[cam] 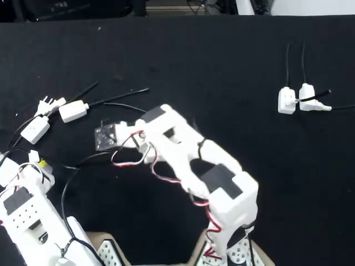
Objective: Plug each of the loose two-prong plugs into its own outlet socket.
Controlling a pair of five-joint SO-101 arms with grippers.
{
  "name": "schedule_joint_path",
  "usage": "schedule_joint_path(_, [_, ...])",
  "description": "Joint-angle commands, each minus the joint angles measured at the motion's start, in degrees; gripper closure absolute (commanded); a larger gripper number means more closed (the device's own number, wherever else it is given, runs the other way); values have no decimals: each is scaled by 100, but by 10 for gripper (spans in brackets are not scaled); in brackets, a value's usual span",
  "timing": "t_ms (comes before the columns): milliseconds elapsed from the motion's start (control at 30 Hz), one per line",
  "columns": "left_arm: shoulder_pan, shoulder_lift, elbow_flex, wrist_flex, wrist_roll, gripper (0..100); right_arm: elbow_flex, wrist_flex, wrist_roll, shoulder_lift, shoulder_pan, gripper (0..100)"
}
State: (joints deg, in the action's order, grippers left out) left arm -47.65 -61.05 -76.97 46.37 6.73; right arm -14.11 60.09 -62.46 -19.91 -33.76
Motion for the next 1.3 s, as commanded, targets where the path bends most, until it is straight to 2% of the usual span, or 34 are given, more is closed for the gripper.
schedule_joint_path(0, [136,-35,347,26,53,766,66,-9,264,207,853,983])
schedule_joint_path(167, [154,-35,347,26,53,766,75,-44,1284,848,2198,988])
schedule_joint_path(300, [409,-35,321,26,53,766,321,-62,2391,1218,3235,988])
schedule_joint_path(400, [541,-35,312,26,53,766,804,-475,2646,1138,3851,988])
schedule_joint_path(567, [629,-35,233,-18,35,766,1684,-1125,2646,374,4062,988])
schedule_joint_path(733, [620,-35,224,-18,35,766,2888,-1204,2699,-1042,4264,988])
schedule_joint_path(900, [620,-35,224,-18,35,766,4075,-1037,3719,-2062,4782,988])
schedule_joint_path(1067, [629,-35,224,-18,44,766,4769,-360,4044,-2378,4862,985])
schedule_joint_path(1133, [629,-35,224,-18,44,766,4980,-149,4053,-2431,4853,956])
schedule_joint_path(1267, [629,-35,224,-18,44,766,5332,193,4281,-2448,4870,821])
